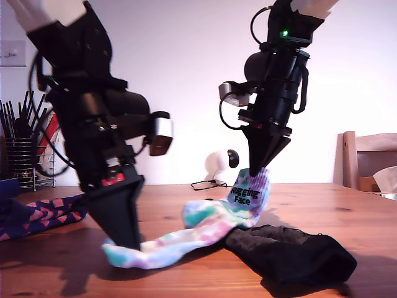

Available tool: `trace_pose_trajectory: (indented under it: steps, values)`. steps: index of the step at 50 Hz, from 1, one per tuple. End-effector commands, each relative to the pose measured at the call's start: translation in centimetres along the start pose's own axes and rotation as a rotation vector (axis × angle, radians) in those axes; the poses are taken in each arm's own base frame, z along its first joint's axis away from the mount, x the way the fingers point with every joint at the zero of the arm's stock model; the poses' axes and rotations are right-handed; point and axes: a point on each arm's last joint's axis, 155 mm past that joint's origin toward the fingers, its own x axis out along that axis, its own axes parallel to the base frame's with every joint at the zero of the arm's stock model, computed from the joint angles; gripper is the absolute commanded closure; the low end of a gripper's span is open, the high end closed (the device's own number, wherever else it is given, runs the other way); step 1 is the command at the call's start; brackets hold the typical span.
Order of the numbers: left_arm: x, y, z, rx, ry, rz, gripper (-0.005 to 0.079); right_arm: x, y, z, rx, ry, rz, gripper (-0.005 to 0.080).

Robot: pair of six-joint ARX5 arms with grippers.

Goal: Fold the socks in front of you. After folding them, place them to the left side.

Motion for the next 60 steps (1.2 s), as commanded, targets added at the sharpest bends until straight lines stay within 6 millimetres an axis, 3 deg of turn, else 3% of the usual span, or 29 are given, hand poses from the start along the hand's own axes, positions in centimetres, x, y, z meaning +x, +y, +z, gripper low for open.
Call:
trace_pose_trajectory:
  steps: [1,13,27,31,38,44,52,55,59,60]
  values:
    - [-1.4,-0.1,0.9,0.02,-0.046,0.032,0.0766,0.9,-0.2,-0.5,0.006,0.016,0.011,0.0763]
    - [-4.0,0.9,4.4,0.084,-0.179,0.12,0.0766,0.9,-0.2,-0.4,0.002,0.013,0.009,0.0763]
    - [-3.6,0.1,2.8,0.038,-0.117,0.084,0.0762,0.9,-0.3,-0.3,0.0,0.007,0.006,0.0763]
    - [-3.6,0.1,2.5,0.031,-0.11,0.08,0.0671,0.9,-0.3,-0.3,0.0,0.007,0.006,0.0763]
    - [-3.7,0.4,2.4,0.015,-0.106,0.091,0.0378,0.9,-0.3,-0.2,0.0,0.006,0.006,0.0763]
    - [-3.8,1.5,1.6,-0.03,-0.07,0.147,0.0292,0.9,-0.3,-0.2,-0.001,0.005,0.005,0.0763]
    - [-4.0,2.2,2.5,-0.046,-0.104,0.177,0.0331,0.9,-0.3,-0.2,-0.001,0.003,0.004,0.0763]
    - [-4.1,2.4,3.4,-0.039,-0.142,0.183,0.0458,0.9,-0.3,-0.2,-0.001,0.003,0.004,0.0763]
    - [-4.4,2.4,5.2,0.006,-0.215,0.176,0.0765,0.9,-0.3,-0.2,-0.001,0.002,0.004,0.0763]
    - [-4.6,2.4,5.7,0.015,-0.237,0.175,0.0769,0.9,-0.3,-0.2,-0.001,0.002,0.004,0.0763]
